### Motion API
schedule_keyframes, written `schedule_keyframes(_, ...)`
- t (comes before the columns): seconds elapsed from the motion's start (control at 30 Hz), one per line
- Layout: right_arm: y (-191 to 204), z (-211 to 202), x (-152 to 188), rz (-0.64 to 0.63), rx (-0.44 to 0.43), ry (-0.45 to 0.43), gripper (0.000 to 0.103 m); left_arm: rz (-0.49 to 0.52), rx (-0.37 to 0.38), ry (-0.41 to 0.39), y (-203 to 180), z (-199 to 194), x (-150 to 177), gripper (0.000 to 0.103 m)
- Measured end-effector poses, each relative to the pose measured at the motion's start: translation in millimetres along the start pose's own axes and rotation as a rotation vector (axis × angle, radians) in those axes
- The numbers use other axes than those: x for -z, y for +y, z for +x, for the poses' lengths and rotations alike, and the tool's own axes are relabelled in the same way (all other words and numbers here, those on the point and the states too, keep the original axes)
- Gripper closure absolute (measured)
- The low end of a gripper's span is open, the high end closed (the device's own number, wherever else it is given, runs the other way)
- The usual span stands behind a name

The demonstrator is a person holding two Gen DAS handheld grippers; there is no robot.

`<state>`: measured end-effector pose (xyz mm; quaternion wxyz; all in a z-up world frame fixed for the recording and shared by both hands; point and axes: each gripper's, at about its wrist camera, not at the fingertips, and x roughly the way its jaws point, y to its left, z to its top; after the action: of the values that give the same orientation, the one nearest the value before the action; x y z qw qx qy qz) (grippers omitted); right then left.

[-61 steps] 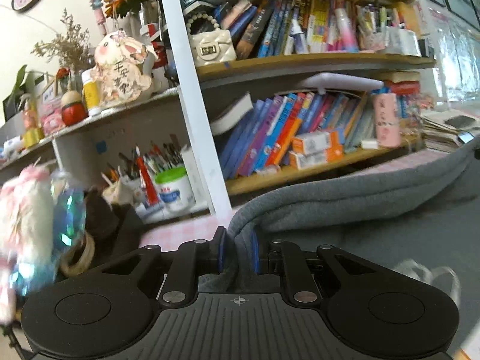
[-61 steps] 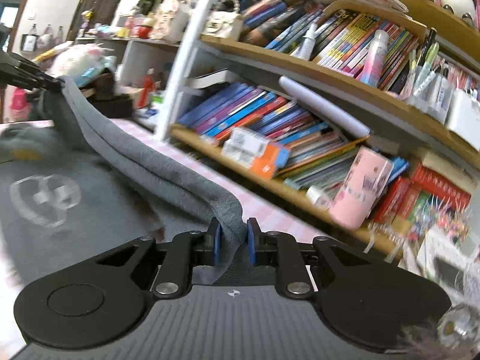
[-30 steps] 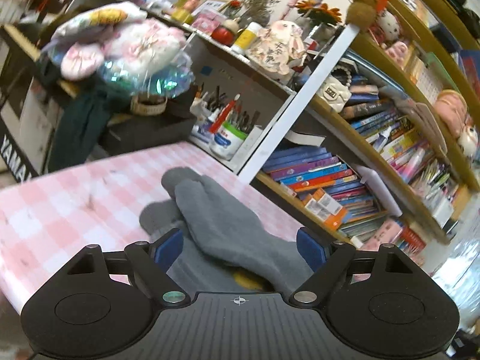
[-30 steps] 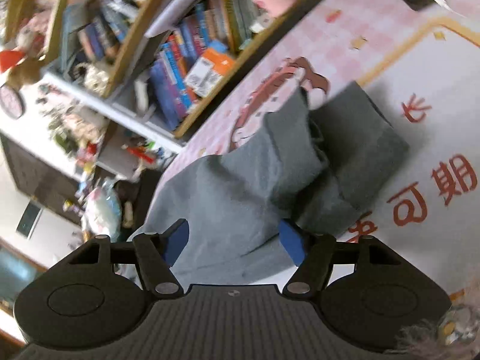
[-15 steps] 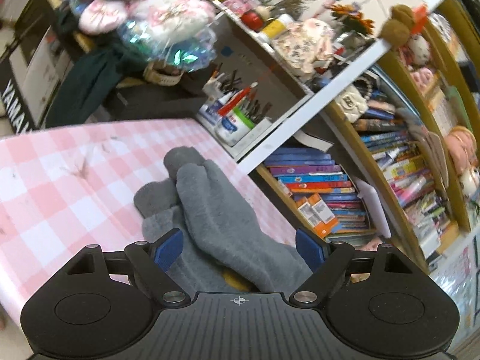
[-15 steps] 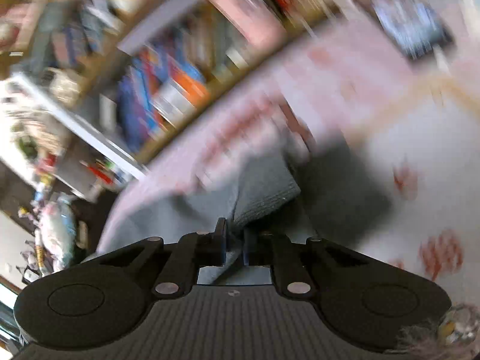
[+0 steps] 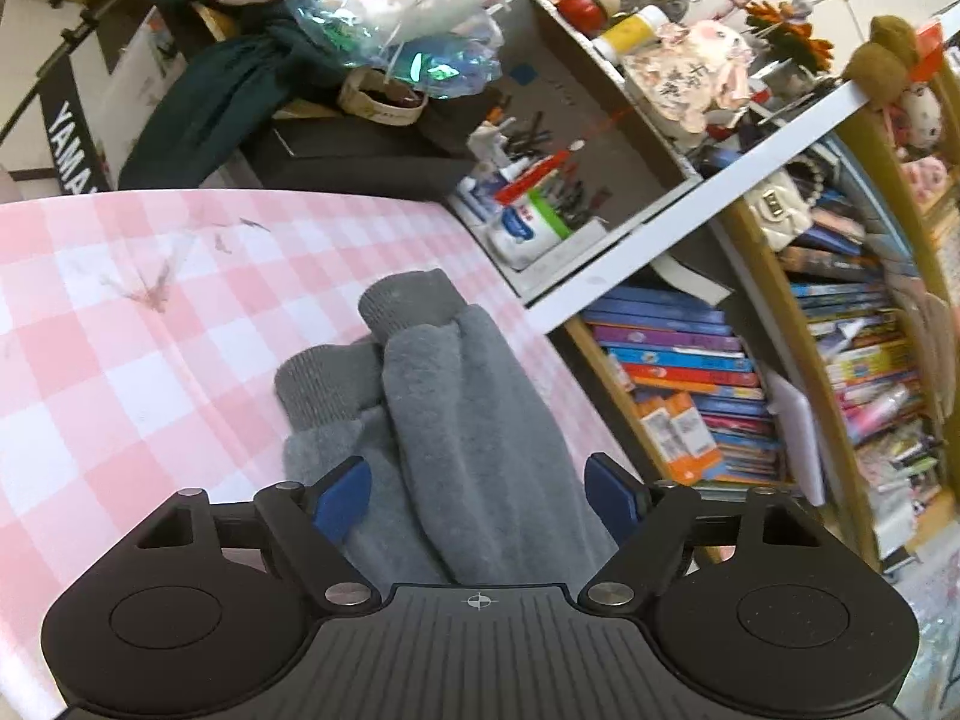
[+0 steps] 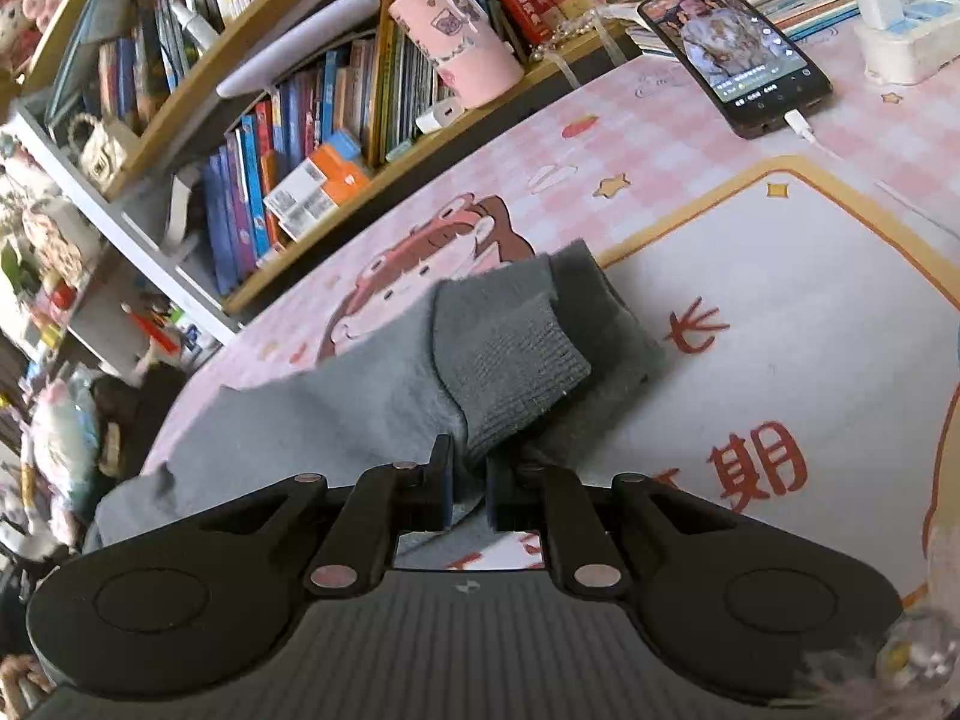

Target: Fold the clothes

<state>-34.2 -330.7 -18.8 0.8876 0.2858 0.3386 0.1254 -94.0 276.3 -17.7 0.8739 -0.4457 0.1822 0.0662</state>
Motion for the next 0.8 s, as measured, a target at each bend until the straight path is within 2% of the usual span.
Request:
schedule_keyframes(0.07,-4.3,-0.8,1.1,0.018,-0.015,0.000,0.094,0.014,-0.018,0.007,-2.5,3.1,0.1,0.027)
schedule_keyframes(0.2,-6.6,-0.7,-0.2,0.044,-0.035,0.003,0.095,-0.035,-0.054,0.037,2.3,15.9,-0.8,0.047)
schedule_keyframes(0.3,-4.9,-1.5,0.1,0.038,-0.033,-0.002,0.095,-0.100,-0.071,0.032,7.7,23.2,-2.3,0.052)
schedule_keyframes(0.37,-4.2,-2.0,0.7,0.032,-0.031,-0.005,0.095,-0.096,-0.079,0.025,5.3,25.7,-3.3,0.056)
schedule_keyframes(0.4,-4.2,-1.8,1.1,0.031,-0.032,-0.007,0.095,-0.083,-0.081,0.024,3.5,27.6,-3.9,0.069)
schedule_keyframes(0.43,-4.3,-1.6,1.4,0.030,-0.033,-0.009,0.095,-0.079,-0.080,0.024,2.7,29.7,-4.7,0.077)
schedule_keyframes(0.47,-4.3,-1.5,1.5,0.032,-0.034,-0.010,0.095,-0.091,-0.073,0.026,3.6,32.0,-5.9,0.094)
schedule_keyframes(0.53,-4.5,-1.7,1.3,0.034,-0.034,-0.009,0.095,-0.117,-0.013,0.007,1.4,27.8,-8.9,0.098)
schedule_keyframes(0.63,-4.7,-1.5,0.7,0.034,-0.036,-0.006,0.095,-0.074,0.190,-0.088,-17.2,-7.0,-11.3,0.099)
schedule_keyframes(0.7,-5.2,-1.8,0.9,0.035,-0.038,-0.006,0.095,-0.029,0.287,-0.142,-24.1,-36.7,-9.1,0.099)
schedule_keyframes(0.73,-5.1,-1.9,1.2,0.033,-0.038,-0.008,0.095,-0.029,0.303,-0.158,-19.8,-47.9,-7.0,0.099)
schedule_keyframes(0.8,-4.4,-2.0,1.9,0.027,-0.037,-0.011,0.095,-0.057,0.269,-0.161,-2.3,-58.1,-2.3,0.098)
